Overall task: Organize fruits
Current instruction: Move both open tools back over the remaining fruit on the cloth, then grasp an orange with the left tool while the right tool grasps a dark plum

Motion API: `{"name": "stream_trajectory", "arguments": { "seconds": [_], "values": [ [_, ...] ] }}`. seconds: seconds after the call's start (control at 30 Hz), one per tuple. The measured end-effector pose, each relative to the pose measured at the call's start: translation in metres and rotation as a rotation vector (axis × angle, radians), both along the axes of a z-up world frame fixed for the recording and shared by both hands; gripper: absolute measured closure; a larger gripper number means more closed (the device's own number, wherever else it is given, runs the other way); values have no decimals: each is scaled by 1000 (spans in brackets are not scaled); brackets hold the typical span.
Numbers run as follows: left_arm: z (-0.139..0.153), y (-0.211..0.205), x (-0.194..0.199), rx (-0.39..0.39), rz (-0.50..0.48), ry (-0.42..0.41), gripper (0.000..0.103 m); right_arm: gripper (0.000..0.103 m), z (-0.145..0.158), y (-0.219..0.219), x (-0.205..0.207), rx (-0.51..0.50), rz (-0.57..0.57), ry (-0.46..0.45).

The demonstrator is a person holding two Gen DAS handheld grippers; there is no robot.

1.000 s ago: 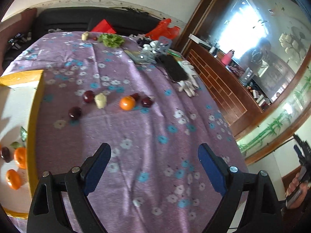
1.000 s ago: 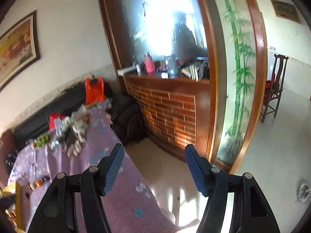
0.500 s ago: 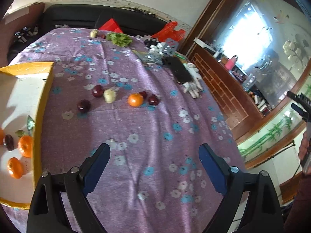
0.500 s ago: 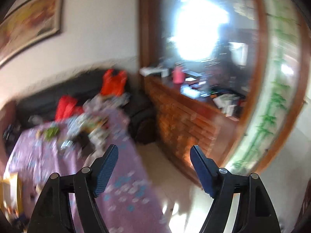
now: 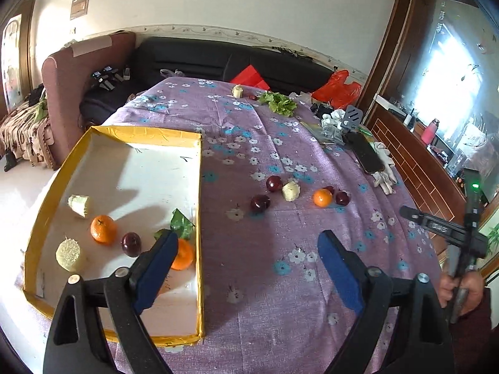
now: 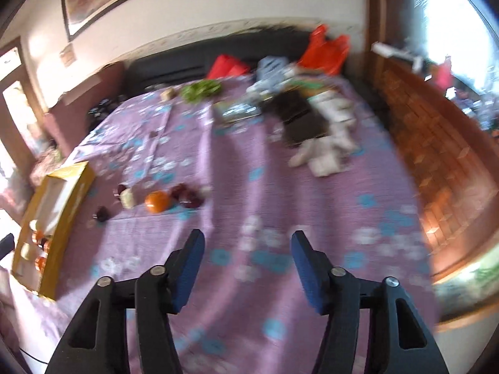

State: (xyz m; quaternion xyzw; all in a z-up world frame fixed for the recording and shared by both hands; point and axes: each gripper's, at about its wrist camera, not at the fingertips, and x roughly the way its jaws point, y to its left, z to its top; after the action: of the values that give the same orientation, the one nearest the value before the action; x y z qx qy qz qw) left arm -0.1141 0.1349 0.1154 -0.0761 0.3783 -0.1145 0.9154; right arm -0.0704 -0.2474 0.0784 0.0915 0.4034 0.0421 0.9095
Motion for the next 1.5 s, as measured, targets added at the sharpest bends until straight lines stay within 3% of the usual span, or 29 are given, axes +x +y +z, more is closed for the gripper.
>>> {"name": "stream_trajectory", "arguments": {
  "seconds": [0.07, 0.23, 0.4, 0.53, 0.57, 0.6, 0.77, 0.97, 1.17, 1.2, 1.27, 1.5],
  "values": [
    [-2, -2, 6, -8, -11, 22, 37, 43, -12, 13, 21, 51, 30, 8],
    [-5, -12, 19, -17, -24, 48, 37, 43, -33, 42, 74, 79, 74, 7],
    [-9, -37, 30, 57, -88, 34, 37, 51, -57, 54, 102, 59, 99, 53],
    [-15, -60, 43, 95, -122, 41, 37, 53, -68, 58, 100, -7, 95, 30],
    [-17, -67, 48, 103, -133, 48, 37, 72, -69, 58, 100, -7, 97, 34],
    [-19, -75, 54, 110, -145, 52, 37, 73, -69, 56, 99, 8, 101, 36],
    [-26, -122, 81, 150, -237, 47, 37, 73, -65, 27, 96, 111, 51, 21],
    [-61, -172, 126, 193, -323, 126, 38, 73, -62, -1, 96, 239, -4, 10],
    [-84, -199, 147, 278, -364, 134, 39, 73, -62, -4, 97, 268, -8, 16],
    [-88, -202, 149, 289, -377, 137, 41, 73, -62, -4, 96, 269, -9, 14],
    [-95, -209, 153, 313, -399, 148, 69, 73, -61, -4, 95, 268, -10, 8],
    [-84, -200, 139, 307, -344, 117, 70, 73, -60, -5, 93, 270, -5, -8]
  ]
}}
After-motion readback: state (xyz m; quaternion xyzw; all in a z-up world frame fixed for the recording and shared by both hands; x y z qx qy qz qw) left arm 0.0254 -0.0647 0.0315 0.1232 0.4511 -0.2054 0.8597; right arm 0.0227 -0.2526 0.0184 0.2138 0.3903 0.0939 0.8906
